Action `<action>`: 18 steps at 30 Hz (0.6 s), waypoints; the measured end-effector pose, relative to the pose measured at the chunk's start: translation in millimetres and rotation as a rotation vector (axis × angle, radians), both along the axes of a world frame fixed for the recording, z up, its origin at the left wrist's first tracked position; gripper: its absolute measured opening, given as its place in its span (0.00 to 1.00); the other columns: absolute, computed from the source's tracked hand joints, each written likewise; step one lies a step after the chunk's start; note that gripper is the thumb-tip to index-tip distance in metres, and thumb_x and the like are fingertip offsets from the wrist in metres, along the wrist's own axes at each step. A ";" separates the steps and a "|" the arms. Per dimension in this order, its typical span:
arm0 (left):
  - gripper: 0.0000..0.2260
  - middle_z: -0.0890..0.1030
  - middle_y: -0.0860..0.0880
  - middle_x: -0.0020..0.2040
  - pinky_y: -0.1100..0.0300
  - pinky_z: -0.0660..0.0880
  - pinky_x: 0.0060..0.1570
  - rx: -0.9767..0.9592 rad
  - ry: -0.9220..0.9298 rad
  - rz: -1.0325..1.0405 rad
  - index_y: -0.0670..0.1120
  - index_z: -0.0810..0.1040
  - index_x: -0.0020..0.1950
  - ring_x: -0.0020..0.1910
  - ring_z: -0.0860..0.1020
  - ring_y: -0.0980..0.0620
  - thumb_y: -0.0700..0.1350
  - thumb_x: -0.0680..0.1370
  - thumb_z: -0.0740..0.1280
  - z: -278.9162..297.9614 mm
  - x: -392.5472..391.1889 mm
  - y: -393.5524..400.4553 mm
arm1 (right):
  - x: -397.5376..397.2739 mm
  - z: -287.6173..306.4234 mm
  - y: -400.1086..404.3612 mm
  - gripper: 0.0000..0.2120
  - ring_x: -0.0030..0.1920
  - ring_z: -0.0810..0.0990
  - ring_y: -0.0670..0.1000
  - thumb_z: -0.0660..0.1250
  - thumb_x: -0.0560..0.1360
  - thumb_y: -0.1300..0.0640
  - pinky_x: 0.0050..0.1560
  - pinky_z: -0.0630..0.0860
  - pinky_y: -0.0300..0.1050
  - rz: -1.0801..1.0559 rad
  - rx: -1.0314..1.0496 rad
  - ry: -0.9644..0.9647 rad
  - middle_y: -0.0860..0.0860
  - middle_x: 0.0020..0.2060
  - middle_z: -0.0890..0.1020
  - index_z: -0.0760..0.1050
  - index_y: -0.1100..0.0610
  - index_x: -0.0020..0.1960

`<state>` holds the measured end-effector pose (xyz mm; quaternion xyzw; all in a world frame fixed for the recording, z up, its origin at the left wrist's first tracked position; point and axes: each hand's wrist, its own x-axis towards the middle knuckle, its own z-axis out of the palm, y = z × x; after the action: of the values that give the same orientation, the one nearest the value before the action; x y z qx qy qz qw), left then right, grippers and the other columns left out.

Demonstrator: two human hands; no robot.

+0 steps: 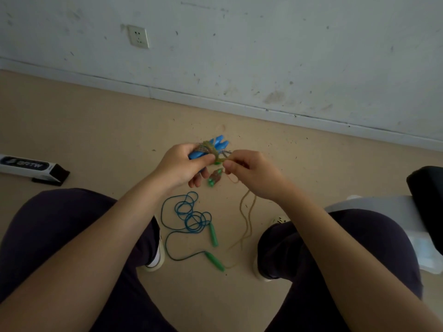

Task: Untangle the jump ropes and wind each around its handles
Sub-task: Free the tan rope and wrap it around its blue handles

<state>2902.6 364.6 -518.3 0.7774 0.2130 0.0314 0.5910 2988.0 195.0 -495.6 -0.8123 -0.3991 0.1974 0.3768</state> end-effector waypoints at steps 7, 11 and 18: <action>0.01 0.78 0.46 0.33 0.61 0.70 0.25 -0.005 0.232 -0.484 0.49 0.79 0.49 0.24 0.72 0.51 0.44 0.79 0.69 12.7 -6.4 9.0 | 11.7 -11.8 -4.6 0.05 0.44 0.72 0.47 0.74 0.73 0.55 0.43 0.65 0.29 -0.004 0.134 -0.413 0.49 0.44 0.76 0.84 0.56 0.44; 0.03 0.78 0.45 0.33 0.61 0.69 0.24 -0.004 0.280 -0.556 0.49 0.79 0.52 0.23 0.72 0.52 0.43 0.79 0.69 16.3 -6.8 16.4 | 8.5 -14.0 -1.9 0.06 0.48 0.71 0.49 0.77 0.69 0.52 0.47 0.63 0.30 -0.021 0.158 -0.446 0.50 0.46 0.76 0.84 0.55 0.43; 0.08 0.80 0.46 0.35 0.58 0.74 0.30 -0.003 0.314 -0.627 0.50 0.78 0.57 0.30 0.76 0.49 0.44 0.78 0.70 13.5 -8.8 18.2 | 12.3 -12.1 -2.2 0.12 0.37 0.73 0.48 0.79 0.66 0.50 0.38 0.71 0.45 0.025 0.083 -0.160 0.51 0.36 0.78 0.79 0.56 0.38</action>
<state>2893.8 382.8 -504.8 0.7994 0.0523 -0.2717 0.5333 3000.4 192.8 -507.6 -0.8041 -0.4460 0.1197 0.3743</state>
